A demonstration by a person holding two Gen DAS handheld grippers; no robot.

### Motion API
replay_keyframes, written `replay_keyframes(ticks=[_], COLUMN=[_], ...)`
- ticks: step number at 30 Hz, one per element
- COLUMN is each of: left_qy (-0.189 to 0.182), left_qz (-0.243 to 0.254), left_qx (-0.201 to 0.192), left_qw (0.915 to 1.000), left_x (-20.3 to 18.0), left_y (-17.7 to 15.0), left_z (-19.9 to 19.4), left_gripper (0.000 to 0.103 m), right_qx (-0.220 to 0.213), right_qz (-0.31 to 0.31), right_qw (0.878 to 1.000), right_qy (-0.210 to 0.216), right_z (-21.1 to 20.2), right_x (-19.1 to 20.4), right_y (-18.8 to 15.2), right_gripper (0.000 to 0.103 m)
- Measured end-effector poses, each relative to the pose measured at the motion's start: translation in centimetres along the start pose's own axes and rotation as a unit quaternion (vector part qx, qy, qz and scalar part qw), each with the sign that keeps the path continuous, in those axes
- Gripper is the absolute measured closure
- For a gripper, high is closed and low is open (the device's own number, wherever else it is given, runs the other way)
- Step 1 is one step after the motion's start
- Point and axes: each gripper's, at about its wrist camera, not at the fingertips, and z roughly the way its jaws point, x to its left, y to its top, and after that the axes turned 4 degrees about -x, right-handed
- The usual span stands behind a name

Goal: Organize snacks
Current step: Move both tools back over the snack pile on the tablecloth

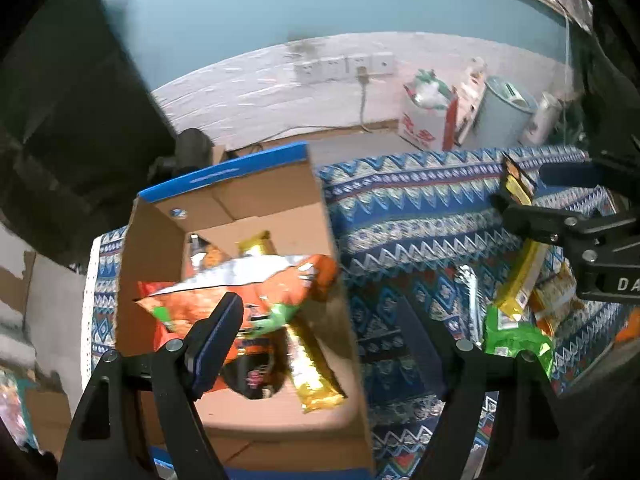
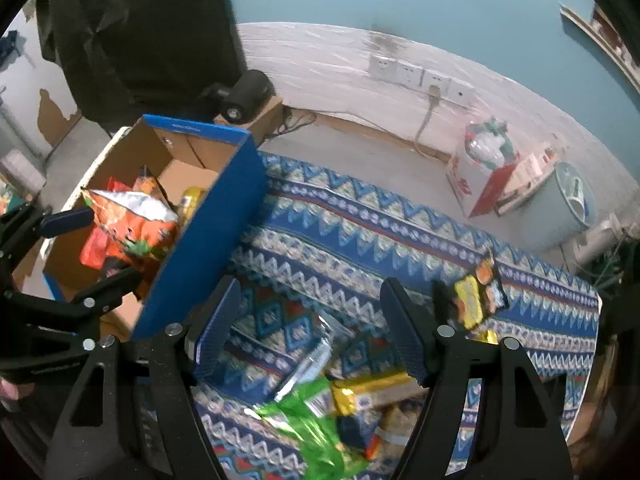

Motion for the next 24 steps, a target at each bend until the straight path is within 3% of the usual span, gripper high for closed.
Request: replay_keyframes(ticks=[13, 24], left_qy=[-0.022, -0.017], left_qz=[0.080, 0.108], left_qx=[0.035, 0.068], left_qw=[0.9960, 0.9917], left_x=[-6.4, -8.8], left_y=[-2.2, -4.9], left_z=[1.4, 3.0], left_gripper=[0.023, 0.022], right_qx=[0.061, 0.134], right_qz=[0.021, 0.004], right_qw=[0.998, 0.989], right_qy=[0.021, 0.056], right_z=[0.3, 3.7], right_x=[-4.0, -2.9], right_y=[-7.7, -12.6], right_gripper=[0.030, 0.030])
